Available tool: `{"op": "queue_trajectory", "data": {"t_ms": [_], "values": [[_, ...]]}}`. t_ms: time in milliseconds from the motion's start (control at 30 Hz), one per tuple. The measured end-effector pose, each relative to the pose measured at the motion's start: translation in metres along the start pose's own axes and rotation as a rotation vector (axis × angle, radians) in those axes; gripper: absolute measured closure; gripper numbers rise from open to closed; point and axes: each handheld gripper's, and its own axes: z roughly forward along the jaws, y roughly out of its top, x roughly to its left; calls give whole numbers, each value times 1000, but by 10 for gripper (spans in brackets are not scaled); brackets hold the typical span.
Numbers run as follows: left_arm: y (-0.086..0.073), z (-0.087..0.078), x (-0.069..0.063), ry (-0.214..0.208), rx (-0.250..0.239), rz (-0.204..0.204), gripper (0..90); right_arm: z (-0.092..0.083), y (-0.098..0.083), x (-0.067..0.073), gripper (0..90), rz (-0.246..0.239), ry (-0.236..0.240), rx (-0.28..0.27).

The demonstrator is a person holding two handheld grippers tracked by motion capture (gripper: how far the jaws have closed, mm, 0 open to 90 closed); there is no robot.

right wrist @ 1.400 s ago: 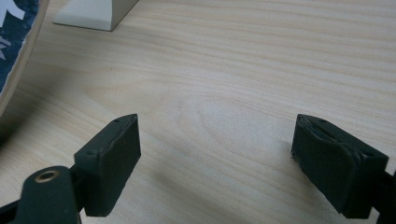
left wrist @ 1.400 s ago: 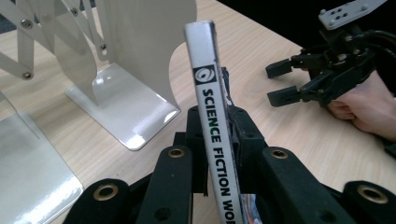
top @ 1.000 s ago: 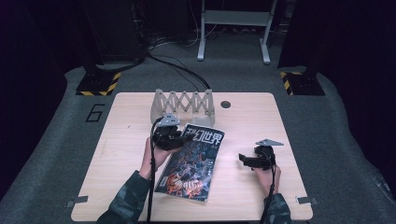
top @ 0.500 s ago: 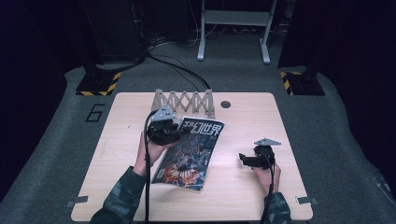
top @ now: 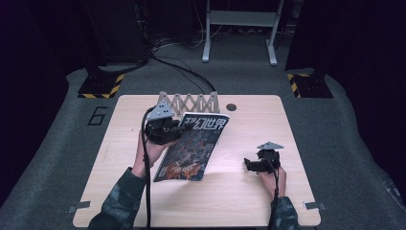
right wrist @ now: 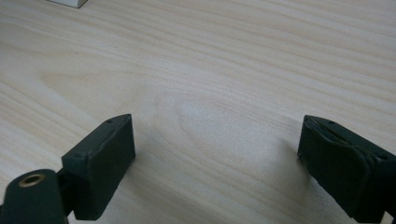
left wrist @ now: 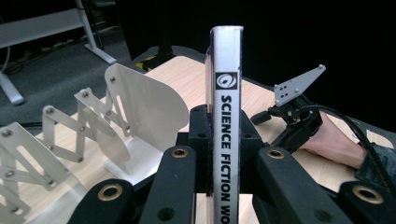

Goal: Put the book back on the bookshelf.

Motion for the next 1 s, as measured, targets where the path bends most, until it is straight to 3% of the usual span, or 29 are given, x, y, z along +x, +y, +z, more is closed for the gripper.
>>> {"op": "queue_trajectory", "data": {"t_ms": [367, 733, 1000], "values": [[7, -9, 3, 28, -10, 16, 821, -1, 0, -1, 105, -13, 3, 6], [15, -26, 12, 84, -50, 18, 821, 0, 0, 0, 106, 5, -3, -8], [13, -31, 20, 130, -56, 1, 820, -1, -1, -1, 106, -11, 2, -1]]}}
